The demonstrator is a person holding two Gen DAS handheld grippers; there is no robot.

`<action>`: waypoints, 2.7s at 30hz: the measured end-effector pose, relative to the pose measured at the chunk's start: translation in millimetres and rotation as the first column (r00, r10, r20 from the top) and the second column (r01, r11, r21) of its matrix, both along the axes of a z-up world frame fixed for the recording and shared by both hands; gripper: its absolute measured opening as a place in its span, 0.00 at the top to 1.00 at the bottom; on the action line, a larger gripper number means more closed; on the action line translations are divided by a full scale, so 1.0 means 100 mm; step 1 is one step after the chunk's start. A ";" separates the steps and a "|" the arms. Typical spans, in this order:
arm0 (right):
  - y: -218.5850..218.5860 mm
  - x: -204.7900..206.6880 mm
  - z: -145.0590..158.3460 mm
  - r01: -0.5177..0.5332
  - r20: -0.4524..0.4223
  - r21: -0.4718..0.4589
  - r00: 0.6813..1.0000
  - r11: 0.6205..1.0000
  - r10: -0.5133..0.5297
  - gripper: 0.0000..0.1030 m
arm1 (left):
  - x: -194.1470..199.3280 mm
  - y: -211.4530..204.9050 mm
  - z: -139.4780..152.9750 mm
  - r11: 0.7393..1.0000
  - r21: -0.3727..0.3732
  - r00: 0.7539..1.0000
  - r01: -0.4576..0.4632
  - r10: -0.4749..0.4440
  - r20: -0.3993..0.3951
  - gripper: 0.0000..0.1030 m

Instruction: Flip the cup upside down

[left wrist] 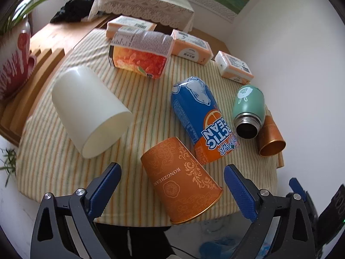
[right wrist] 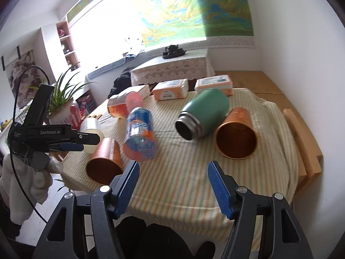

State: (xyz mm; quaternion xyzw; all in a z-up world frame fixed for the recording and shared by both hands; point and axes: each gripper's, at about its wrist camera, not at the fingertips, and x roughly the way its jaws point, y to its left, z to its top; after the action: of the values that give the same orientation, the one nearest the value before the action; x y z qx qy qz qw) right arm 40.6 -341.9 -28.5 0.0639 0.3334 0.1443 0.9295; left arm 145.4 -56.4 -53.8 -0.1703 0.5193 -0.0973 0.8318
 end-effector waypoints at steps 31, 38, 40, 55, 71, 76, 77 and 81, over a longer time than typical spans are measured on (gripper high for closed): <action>-0.03 -0.04 -0.12 0.081 -0.005 -0.045 0.997 0.996 -0.081 0.40 | 0.29 -0.15 -0.34 1.000 -0.025 0.996 0.017 -0.019 -0.084 0.34; 0.05 0.02 -0.19 0.077 -0.022 -0.057 0.997 0.995 -0.078 0.40 | 0.29 -0.09 -0.36 0.999 -0.031 0.996 0.019 -0.021 -0.083 0.34; 0.07 0.02 -0.20 0.074 -0.025 -0.060 0.997 0.995 -0.076 0.40 | 0.30 -0.07 -0.38 0.999 -0.039 0.996 0.015 -0.018 -0.090 0.34; 0.15 0.05 -0.20 0.074 -0.024 -0.074 0.997 0.995 -0.076 0.40 | 0.24 -0.04 -0.18 1.000 -0.006 1.000 0.029 -0.029 0.006 0.36; 0.36 0.08 -0.19 0.074 -0.016 -0.100 0.997 0.992 -0.076 0.40 | -0.02 -0.20 0.06 0.971 0.240 0.948 0.007 -0.083 0.307 0.37; 0.38 0.07 -0.19 0.084 -0.011 -0.109 0.996 0.991 -0.085 0.40 | -0.07 -0.22 0.05 0.968 0.252 0.937 0.008 -0.095 0.336 0.37; 0.38 0.07 -0.19 0.084 -0.012 -0.110 0.996 0.990 -0.086 0.40 | -0.08 -0.22 0.05 0.968 0.252 0.935 0.008 -0.096 0.340 0.37; 0.40 0.08 -0.19 0.090 -0.012 -0.110 0.996 0.990 -0.092 0.40 | -0.12 -0.24 0.03 0.966 0.257 0.927 0.006 -0.102 0.360 0.37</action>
State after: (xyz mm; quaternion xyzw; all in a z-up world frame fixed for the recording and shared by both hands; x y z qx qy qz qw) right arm 48.5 -302.3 -47.5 0.0292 0.3456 0.0827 0.9343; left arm 133.4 -80.1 -50.5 -0.0277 0.3656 -0.0842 0.9265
